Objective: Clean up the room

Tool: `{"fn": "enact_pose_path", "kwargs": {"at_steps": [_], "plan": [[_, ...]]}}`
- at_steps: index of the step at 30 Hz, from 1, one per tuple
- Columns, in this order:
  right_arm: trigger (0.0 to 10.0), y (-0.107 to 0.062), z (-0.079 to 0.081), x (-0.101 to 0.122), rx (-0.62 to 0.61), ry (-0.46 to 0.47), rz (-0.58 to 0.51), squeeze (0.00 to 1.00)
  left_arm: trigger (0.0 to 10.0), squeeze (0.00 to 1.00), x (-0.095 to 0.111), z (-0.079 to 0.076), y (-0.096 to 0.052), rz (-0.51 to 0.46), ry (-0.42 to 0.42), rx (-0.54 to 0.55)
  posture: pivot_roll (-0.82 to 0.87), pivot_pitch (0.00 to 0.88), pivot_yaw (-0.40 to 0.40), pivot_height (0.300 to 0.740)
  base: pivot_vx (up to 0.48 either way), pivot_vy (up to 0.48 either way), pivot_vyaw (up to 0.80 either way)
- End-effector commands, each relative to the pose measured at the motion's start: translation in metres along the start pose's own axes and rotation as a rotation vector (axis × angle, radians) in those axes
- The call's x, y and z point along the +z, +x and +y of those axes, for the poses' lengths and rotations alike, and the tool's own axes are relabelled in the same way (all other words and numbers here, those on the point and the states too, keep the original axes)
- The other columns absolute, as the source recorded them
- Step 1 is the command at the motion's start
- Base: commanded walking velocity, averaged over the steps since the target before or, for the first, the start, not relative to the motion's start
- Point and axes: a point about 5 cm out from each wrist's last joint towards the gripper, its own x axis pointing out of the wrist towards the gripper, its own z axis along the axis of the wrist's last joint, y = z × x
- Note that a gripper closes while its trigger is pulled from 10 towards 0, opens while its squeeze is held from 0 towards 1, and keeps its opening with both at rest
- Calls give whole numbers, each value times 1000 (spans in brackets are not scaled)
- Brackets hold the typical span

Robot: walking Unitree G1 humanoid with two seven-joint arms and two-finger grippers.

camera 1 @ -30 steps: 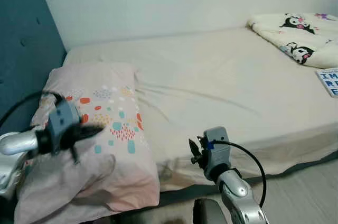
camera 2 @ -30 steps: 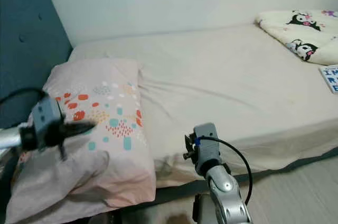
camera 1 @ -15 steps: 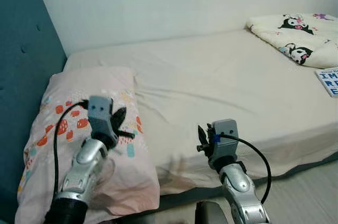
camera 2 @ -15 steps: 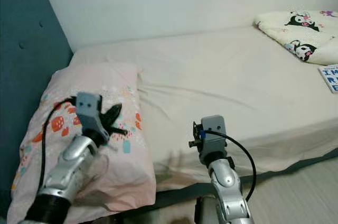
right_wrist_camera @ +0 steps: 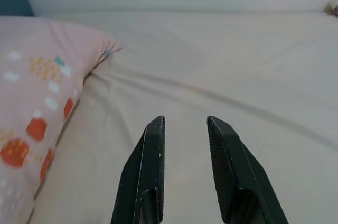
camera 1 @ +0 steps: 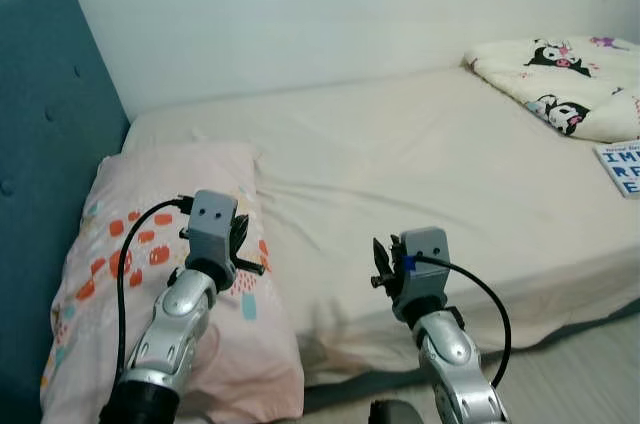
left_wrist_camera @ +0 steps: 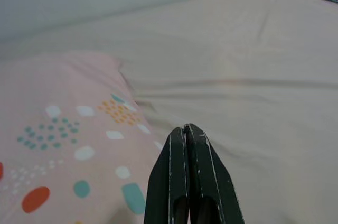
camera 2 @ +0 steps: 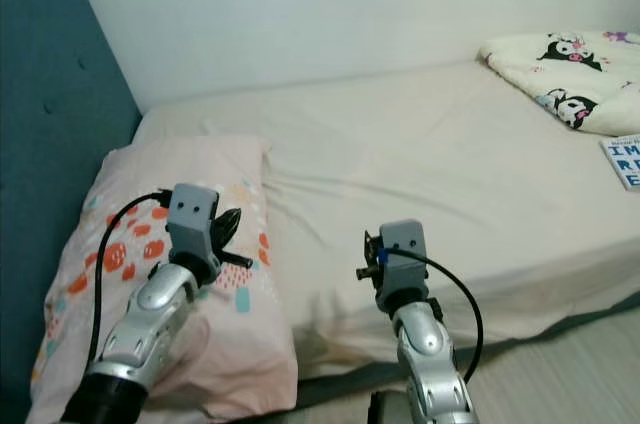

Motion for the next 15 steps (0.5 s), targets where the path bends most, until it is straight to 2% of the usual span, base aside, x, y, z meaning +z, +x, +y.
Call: {"fn": "enact_pose_path", "kwargs": {"at_steps": [1, 6, 9, 10, 13, 15], "plan": [[10000, 2, 2, 0, 5, 8, -7, 0, 10000, 0, -5, 3, -3, 29, -28, 36, -13, 0, 9, 673, 0, 0, 0], [10000, 2, 2, -1, 9, 8, -2, 0, 10000, 0, -6, 0, -6, 21, -87, 18, -14, 0, 2, 688, 0, 0, 0], [10000, 2, 2, -1, 12, 7, 0, 0, 10000, 0, -6, 0, -6, 9, -97, 34, -14, 0, 2, 698, 0, 0, 0], [10000, 2, 2, -2, 12, 8, 1, 0, 10000, 0, -4, 2, -6, -15, -84, 68, -12, 0, 0, 703, 0, 0, 0], [10000, 2, 2, -2, 14, 9, 3, 0, 10000, 0, -1, 2, -6, -58, -96, 79, -10, 0, -2, 713, 0, 0, 0], [10000, 2, 3, -3, 15, 10, 5, 0, 10000, 0, -2, 5, -6, -47, -121, 105, -9, 0, -1, 718, 0, 0, 0]]}}
